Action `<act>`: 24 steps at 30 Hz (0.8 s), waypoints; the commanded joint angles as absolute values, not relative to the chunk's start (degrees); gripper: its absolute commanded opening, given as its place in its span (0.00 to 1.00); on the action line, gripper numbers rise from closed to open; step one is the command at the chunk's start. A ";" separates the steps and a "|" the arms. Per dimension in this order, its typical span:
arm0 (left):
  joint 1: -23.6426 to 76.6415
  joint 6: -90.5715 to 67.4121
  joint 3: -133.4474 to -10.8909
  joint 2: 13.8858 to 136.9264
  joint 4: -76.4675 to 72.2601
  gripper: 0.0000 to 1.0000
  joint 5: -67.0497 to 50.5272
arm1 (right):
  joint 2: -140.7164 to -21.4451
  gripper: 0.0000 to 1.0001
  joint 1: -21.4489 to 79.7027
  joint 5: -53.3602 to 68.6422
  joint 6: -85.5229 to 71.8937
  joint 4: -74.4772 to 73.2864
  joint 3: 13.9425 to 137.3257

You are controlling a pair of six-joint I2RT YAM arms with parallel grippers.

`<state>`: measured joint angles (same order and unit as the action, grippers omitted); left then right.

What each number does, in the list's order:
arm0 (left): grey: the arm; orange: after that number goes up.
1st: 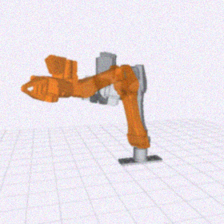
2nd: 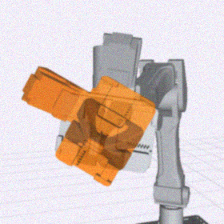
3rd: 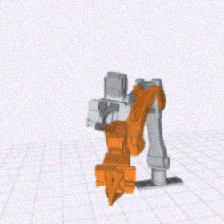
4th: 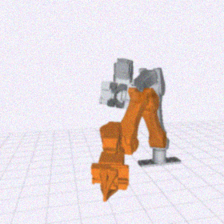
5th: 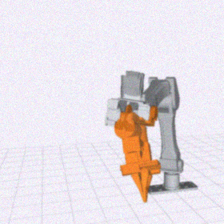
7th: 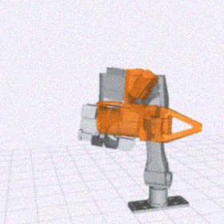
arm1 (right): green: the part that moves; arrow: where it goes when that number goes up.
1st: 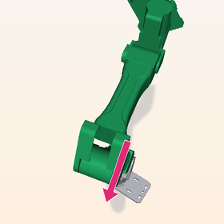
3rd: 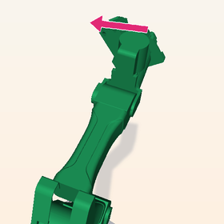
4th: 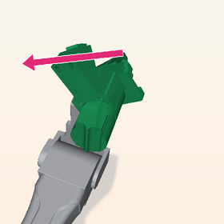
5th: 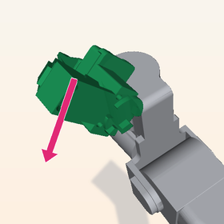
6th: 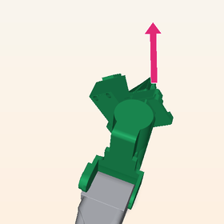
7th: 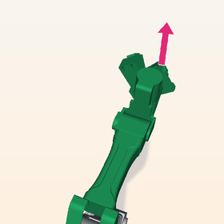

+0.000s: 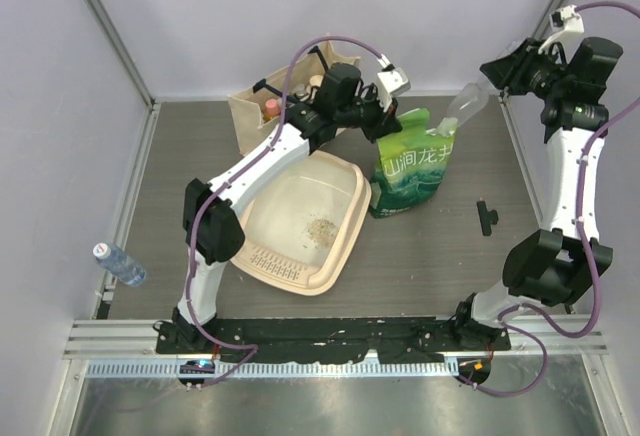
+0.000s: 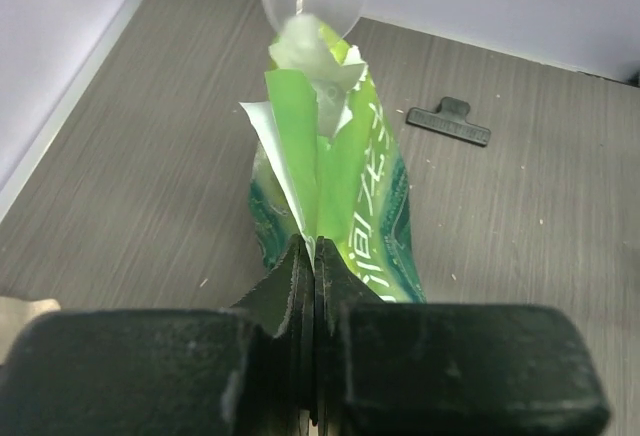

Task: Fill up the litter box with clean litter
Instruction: 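Scoop the cat litter from the cat litter bag.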

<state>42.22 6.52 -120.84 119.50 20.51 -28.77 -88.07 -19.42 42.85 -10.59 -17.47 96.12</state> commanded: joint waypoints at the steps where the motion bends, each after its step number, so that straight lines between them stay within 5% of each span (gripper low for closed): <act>1: 43.68 6.77 -121.47 116.37 22.85 0.00 -34.19 | -89.47 0.01 -16.71 45.17 -3.98 -21.70 101.24; 18: 44.56 6.42 -122.43 115.93 22.32 0.00 -33.48 | -89.65 0.01 -12.57 40.35 19.67 -42.88 108.63; 24: 46.40 6.59 -122.52 114.52 22.32 0.00 -34.81 | -88.69 0.01 -9.85 37.10 21.01 -38.86 100.57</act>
